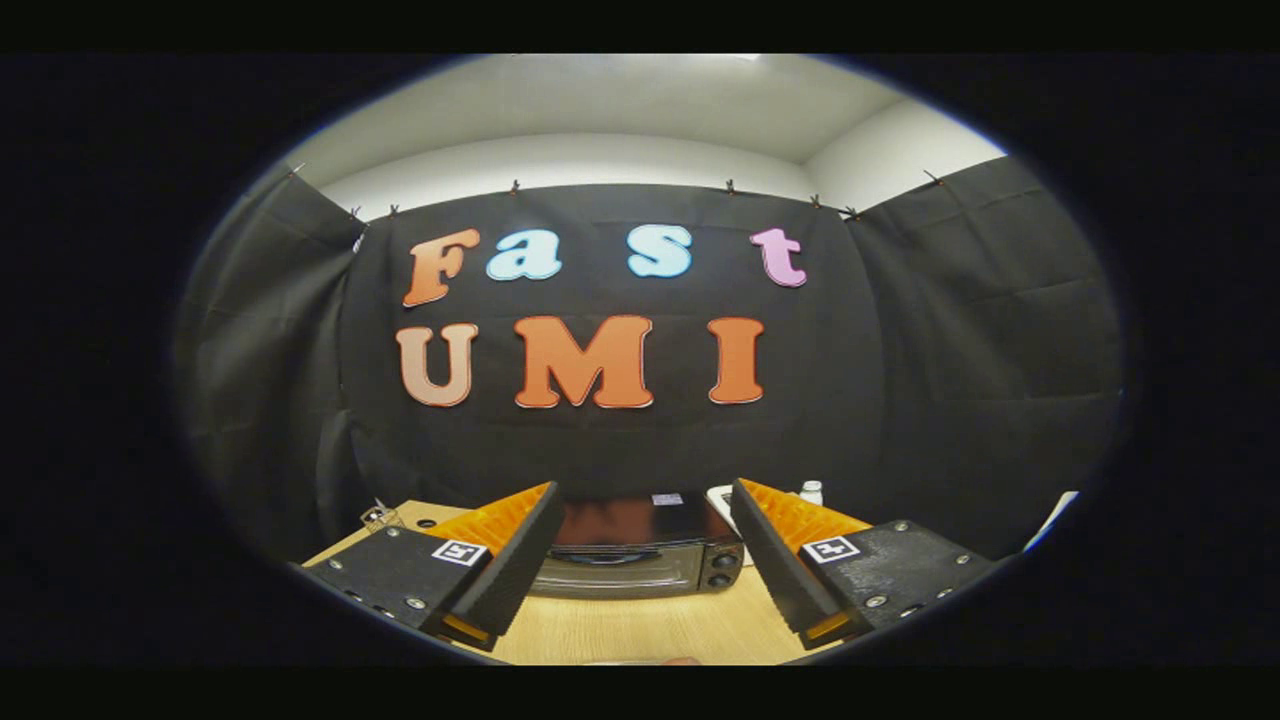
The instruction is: Open the toaster oven, put the food inside, and close the toaster oven door.
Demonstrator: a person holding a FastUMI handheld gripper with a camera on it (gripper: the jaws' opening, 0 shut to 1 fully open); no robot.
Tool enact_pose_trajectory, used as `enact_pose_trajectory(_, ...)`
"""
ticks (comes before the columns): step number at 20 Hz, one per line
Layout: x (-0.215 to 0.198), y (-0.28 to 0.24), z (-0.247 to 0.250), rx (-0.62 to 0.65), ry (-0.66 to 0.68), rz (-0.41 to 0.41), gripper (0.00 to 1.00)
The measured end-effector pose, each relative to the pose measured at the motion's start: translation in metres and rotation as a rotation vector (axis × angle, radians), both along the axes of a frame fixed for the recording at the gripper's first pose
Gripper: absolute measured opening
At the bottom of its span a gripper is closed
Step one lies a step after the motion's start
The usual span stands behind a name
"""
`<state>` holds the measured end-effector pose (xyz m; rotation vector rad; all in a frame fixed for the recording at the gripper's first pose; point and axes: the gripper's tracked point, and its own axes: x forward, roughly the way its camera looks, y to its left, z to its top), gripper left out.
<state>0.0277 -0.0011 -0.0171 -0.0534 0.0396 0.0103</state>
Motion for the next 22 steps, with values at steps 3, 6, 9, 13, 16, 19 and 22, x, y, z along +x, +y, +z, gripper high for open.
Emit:
enact_pose_trajectory(3,0.012,0.001,-0.013,0.006,0.017,0.004,0.99)
enact_pose_trajectory(6,0.029,0.006,-0.033,0.015,0.063,0.015,0.99)
enact_pose_trajectory(9,0.052,0.016,-0.063,0.014,0.133,0.05,0.99)
enact_pose_trajectory(13,0.083,0.033,-0.107,0.05,0.25,0.089,0.99)
enact_pose_trajectory(16,0.105,0.043,-0.137,0.028,0.311,0.097,0.99)
enact_pose_trajectory(19,0.127,0.049,-0.164,-0.019,0.359,0.1,0.99)
enact_pose_trajectory(22,0.143,0.049,-0.188,-0.039,0.407,0.091,0.99)
